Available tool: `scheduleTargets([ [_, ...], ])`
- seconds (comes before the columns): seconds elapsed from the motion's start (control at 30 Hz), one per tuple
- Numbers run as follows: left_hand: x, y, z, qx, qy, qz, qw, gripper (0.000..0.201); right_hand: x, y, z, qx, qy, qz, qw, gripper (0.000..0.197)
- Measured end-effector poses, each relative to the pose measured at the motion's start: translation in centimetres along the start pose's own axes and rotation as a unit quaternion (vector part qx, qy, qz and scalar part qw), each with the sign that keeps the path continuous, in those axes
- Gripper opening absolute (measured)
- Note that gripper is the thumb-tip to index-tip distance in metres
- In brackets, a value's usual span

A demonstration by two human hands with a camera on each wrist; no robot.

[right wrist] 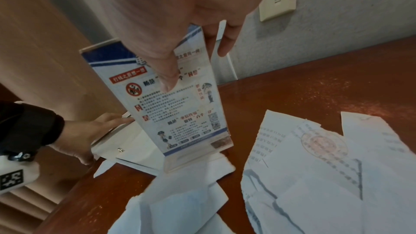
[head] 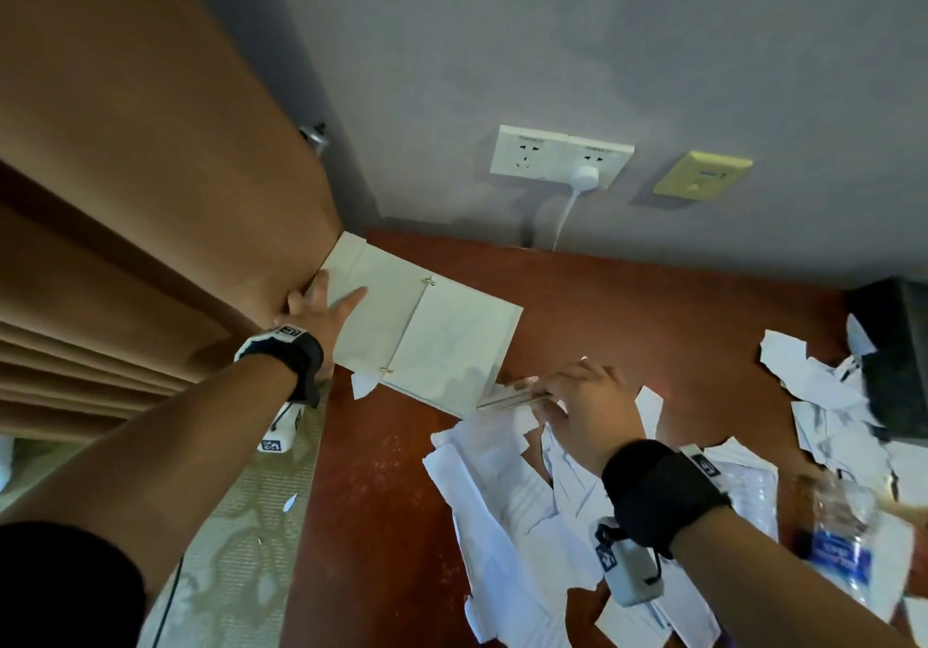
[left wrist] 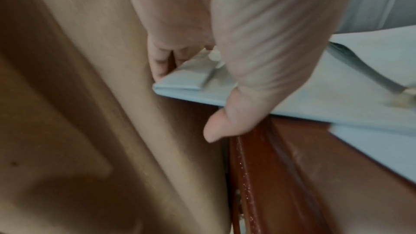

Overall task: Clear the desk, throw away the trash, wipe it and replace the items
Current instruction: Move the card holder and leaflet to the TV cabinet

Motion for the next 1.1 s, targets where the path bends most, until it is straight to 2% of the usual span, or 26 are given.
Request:
scheduleTargets([
  [0.07,0.0,-0.3,-0.4,0.004,0.014,-0.029,0.999,0.115,0.2,0.0,-0.1,-0.008,0.003,0.001,1.000,0.012],
  [0.13,0.3,-0.9,-1.2,0.054,0.026,-0.115,0.992,0.099,0.4,-0.1,-0.2,-0.013,0.005,0.004,1.000,0.010],
  [0.23,1.1,-0.9,-2.5,0.139,0.054,-0.284,0.947,0.082,0.6,-0.4,-0.2,-0.016,-0.007,-0.002,1.000,0.008],
  [0.33,2.4,-1.3,-3.5,0.209,0.103,-0.378,0.896,0.070,0.7,-0.4,-0.3,-0.021,-0.027,-0.009,0.999,0.012],
  [0.5,3.9,-0.8,-4.7,0.225,0.053,-0.439,0.868,0.046,2.1,-0.6,-0.3,-0.026,-0.025,-0.005,0.999,0.015],
  [0.6,7.2,0.5,-5.7,0.192,0.069,-0.459,0.864,0.046,3.6,-0.5,-0.5,-0.032,-0.022,-0.012,0.999,0.018],
  [0.73,13.3,3.4,-7.8,0.122,0.145,-0.447,0.874,0.048,6.6,0.3,-1.3,-0.052,0.015,-0.021,0.998,0.017],
  [0.83,18.0,7.2,-9.8,0.049,0.182,-0.384,0.904,0.050,8.9,1.8,-2.7,-0.083,0.045,-0.035,0.995,0.015],
  [0.97,23.8,14.1,-12.9,-0.072,0.225,-0.268,0.934,0.041,11.5,4.9,-5.1,-0.124,0.064,-0.034,0.990,0.013],
  [1.1,28.4,21.6,-16.8,-0.179,0.301,-0.154,0.924,0.046,14.5,9.0,-8.4,-0.170,0.085,-0.046,0.981,0.009],
])
Point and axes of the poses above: each hand's wrist, its own z-axis towards the middle knuckle, its own x-axis out of the back of the hand, y = z × x, the point moved 9 cm from there along z, towards the middle knuckle, and after that the axes turned 9 degrees about y, right-handed, at the moved point
